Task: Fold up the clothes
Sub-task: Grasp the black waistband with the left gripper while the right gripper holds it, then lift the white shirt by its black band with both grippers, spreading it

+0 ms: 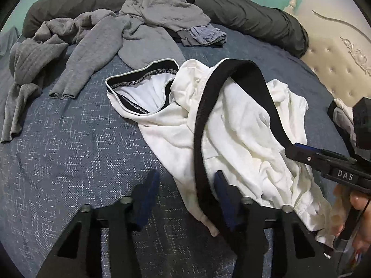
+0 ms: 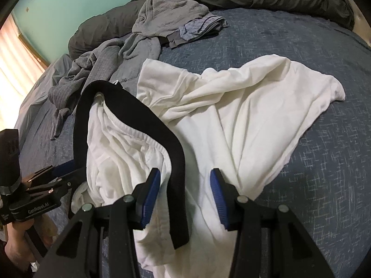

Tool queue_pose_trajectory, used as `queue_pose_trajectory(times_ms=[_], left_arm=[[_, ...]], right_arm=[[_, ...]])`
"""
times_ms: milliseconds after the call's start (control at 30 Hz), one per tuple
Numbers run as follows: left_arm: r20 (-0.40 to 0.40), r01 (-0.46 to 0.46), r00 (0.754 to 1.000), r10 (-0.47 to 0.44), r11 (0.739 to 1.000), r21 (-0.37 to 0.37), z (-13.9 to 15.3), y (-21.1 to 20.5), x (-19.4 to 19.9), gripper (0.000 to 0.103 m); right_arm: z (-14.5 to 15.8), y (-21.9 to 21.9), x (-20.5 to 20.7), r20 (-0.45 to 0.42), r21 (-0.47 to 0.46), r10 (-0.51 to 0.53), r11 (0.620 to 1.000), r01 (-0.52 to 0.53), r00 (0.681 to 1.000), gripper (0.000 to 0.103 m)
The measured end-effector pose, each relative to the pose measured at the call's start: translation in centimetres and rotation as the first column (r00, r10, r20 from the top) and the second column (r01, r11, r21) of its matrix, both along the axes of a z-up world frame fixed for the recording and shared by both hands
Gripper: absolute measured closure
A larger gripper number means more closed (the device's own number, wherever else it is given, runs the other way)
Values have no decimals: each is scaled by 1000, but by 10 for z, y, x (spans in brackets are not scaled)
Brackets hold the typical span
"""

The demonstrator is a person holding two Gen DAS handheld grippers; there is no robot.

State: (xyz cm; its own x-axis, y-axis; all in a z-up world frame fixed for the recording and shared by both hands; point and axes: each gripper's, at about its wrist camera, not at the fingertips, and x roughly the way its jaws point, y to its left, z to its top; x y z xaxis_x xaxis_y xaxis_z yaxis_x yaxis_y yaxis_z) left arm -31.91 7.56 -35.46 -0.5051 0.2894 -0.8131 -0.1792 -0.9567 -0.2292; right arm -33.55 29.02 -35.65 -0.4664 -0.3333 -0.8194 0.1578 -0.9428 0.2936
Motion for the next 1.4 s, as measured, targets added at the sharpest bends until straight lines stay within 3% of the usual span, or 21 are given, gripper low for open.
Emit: queue_pose_trajectory(times_ms=[100,267,367,467,800,900,1067,1233,1400], left_arm=[[-7,0,1000,0,1000,-3,3,-2,1,66],[-33,-31,999,31,999,-14,11,-14,6,66],[-31,-24,999,23,1000,-19,9,-17,6,66],[-25,-2,1000,1,1000,-10,6,-14,6,66],[-2,13,1000,-13,998,64,-6,-5,0,66],[2,10,1000,-11,997,72,-9,-6,-2,80],[-26,32,999,-31,998,47,-5,-2,3,89],[-43,30,999,-28,999,44,6,-8,10,94],[-85,24,996,-21,999,35,39,-17,26,95]], right_arm=[[-2,-2,-2,3,-5,5,1000,-5,1000,58],[-6,-8,-4,8,-14,41,999,-40,999,58],[-9,-13,-4,16,-4,64,998,-64,998,75],[-9,-17,-2,5,11,77,997,-77,997,82],[-8,-18,1,-16,19,102,995,-102,995,85],[-10,-20,2,-18,20,107,994,-107,994,87],[-9,-17,5,-35,22,105,994,-104,994,98],[9,-17,15,-87,35,102,994,-99,991,98],[55,-14,32,-168,58,94,995,-85,981,99]])
